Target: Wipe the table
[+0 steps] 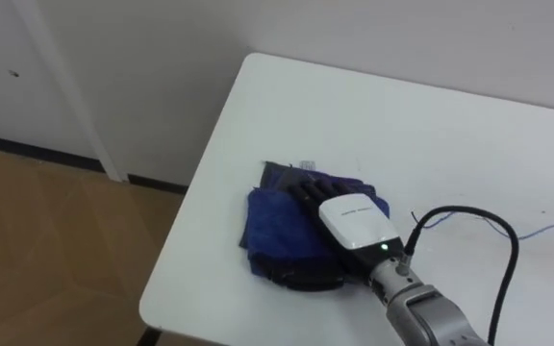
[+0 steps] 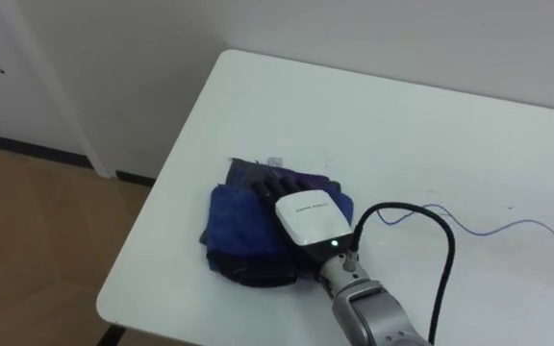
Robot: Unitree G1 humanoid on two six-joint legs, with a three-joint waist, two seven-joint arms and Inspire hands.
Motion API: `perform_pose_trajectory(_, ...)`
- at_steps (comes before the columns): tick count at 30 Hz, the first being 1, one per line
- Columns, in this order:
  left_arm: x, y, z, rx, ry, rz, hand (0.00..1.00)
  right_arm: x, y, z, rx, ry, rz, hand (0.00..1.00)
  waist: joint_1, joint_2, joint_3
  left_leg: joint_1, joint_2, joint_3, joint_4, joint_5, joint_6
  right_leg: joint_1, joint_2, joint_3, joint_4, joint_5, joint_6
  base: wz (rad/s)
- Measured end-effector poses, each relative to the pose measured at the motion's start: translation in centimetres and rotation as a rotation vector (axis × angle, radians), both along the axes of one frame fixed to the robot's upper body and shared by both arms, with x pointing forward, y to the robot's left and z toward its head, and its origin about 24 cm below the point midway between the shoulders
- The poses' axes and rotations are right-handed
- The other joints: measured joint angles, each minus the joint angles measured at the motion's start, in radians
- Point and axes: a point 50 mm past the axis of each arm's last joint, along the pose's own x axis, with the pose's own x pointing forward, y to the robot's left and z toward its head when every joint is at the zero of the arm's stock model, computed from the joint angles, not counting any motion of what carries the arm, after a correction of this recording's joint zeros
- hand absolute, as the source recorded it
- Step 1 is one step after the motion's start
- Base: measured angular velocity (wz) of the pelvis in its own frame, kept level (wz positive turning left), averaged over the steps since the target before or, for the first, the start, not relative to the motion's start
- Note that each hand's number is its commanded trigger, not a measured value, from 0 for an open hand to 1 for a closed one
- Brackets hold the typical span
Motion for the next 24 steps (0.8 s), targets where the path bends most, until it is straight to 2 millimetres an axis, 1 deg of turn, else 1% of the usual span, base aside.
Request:
perform_pose_trajectory(5, 0.3, -0.2, 0.2, -0.008, -0.021, 0.0, 0.0, -0.1, -0.2, -0.3, -0.005, 0.009, -0.009, 0.0, 0.0, -0.006, -0.005, 0.0, -0.001, -0.009, 0.002, 0.0, 0.0, 0.005, -0.002, -0.017, 0.001, -0.001, 0.001, 0.06)
perform_pose_trajectory(12, 0.1, -0.1, 0.1, -0.01, -0.016, 0.007, 0.0, 0.0, -0.5, -0.8, -0.008, 0.005, -0.008, 0.0, 0.0, -0.007, -0.0058, 0.004, -0.001, -0.01, 0.003, 0.0, 0.0, 0.012, -0.002, -0.025, 0.0, -0.001, 0.001, 0.01)
perform_pose_trajectory(13, 0.0, -0.1, 0.1, -0.01, -0.015, 0.01, 0.0, 0.0, -0.5, -0.9, -0.009, 0.007, -0.009, 0.18, 0.0, -0.007, -0.0058, 0.007, -0.001, -0.01, 0.003, 0.0, 0.0, 0.015, -0.003, -0.026, 0.0, -0.001, 0.001, 0.03)
perform_pose_trajectory(14, 0.0, -0.1, 0.1, -0.01, -0.014, 0.012, 0.0, -0.1, -0.6, -1.2, -0.012, 0.013, -0.012, 1.0, 0.0, -0.006, -0.005, 0.012, -0.001, -0.011, 0.003, 0.0, 0.0, 0.021, -0.003, -0.029, 0.0, -0.001, 0.001, 0.05)
perform_pose_trajectory(16, -0.1, 0.0, 0.1, -0.008, -0.015, 0.02, 0.0, -0.2, -0.8, -1.4, -0.014, 0.011, -0.015, 1.0, 0.0, -0.006, -0.0046, 0.016, -0.002, -0.016, 0.001, -0.002, 0.002, 0.03, -0.004, -0.042, 0.0, -0.001, 0.002, 0.08)
perform_pose_trajectory(19, -0.5, 0.3, 0.1, -0.001, -0.012, 0.045, 0.0, -0.1, -1.0, -1.3, -0.01, -0.006, -0.026, 1.0, 0.001, -0.006, -0.0044, 0.016, -0.003, -0.019, 0.003, -0.002, 0.003, 0.033, -0.005, -0.046, 0.0, -0.003, 0.005, 0.05)
perform_pose_trajectory(21, -1.0, 0.5, 0.0, 0.003, 0.0, 0.061, 0.0, 0.3, -1.2, -0.9, 0.0, -0.042, -0.04, 1.0, 0.001, -0.006, -0.0043, 0.016, -0.004, -0.019, 0.004, -0.002, 0.003, 0.034, -0.006, -0.046, 0.0, -0.003, 0.005, 0.0)
perform_pose_trajectory(24, -1.1, 0.6, 0.0, 0.004, 0.006, 0.064, 0.0, 1.1, -1.5, -0.3, 0.005, -0.084, -0.055, 1.0, 0.002, -0.006, -0.0044, 0.017, -0.004, -0.019, 0.004, -0.002, 0.003, 0.034, -0.006, -0.046, 0.0, -0.003, 0.005, 0.0)
